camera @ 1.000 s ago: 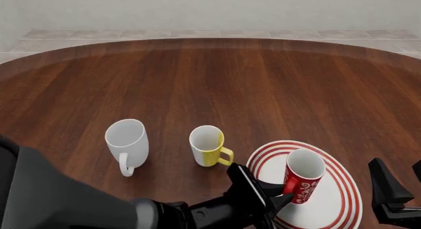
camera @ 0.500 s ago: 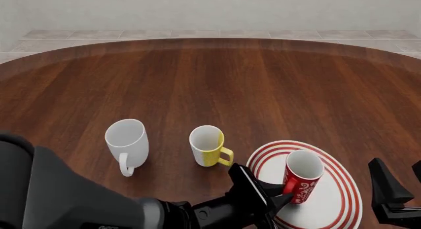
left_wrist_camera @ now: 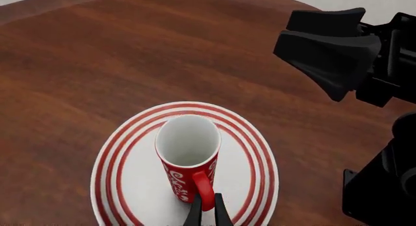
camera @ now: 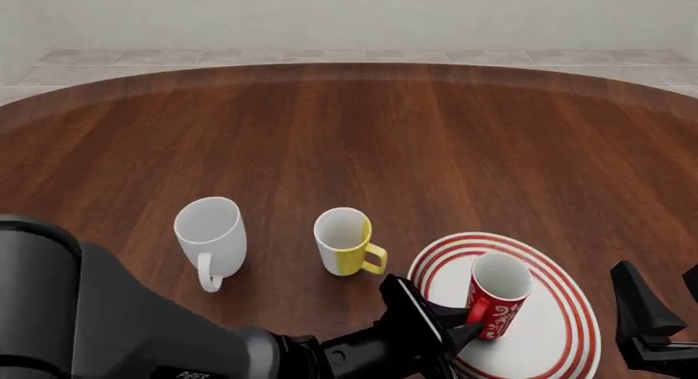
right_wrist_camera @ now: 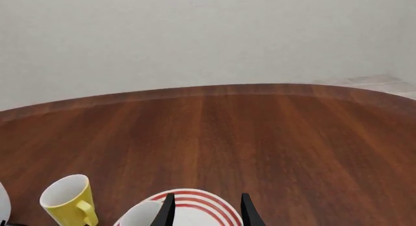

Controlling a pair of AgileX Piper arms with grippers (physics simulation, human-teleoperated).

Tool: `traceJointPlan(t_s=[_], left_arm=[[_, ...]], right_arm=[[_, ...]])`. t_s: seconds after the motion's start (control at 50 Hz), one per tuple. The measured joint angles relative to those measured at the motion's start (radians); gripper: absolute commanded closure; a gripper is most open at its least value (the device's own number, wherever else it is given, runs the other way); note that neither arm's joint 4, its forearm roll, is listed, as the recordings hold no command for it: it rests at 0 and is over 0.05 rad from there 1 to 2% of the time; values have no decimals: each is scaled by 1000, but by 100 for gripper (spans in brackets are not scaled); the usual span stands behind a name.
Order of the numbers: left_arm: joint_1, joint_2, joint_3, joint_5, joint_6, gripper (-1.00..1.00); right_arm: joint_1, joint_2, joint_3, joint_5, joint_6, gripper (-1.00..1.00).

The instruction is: Pick up the red mug and put it on the plate

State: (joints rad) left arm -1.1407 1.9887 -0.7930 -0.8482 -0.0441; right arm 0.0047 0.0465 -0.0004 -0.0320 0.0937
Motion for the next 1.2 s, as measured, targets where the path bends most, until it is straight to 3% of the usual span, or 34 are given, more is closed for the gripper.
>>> traceJointPlan(t_s=[0.84,0.86,1.2], left_arm=[[2,21,18,-49,6,100],[2,20,19,-50,7,-100],[-2,13,27,-58,42,-100]], right_arm=[[-1,14,0,-12,3,-100],[-1,15,0,-13,3,-100],[-2,28,0,-23,4,-100]])
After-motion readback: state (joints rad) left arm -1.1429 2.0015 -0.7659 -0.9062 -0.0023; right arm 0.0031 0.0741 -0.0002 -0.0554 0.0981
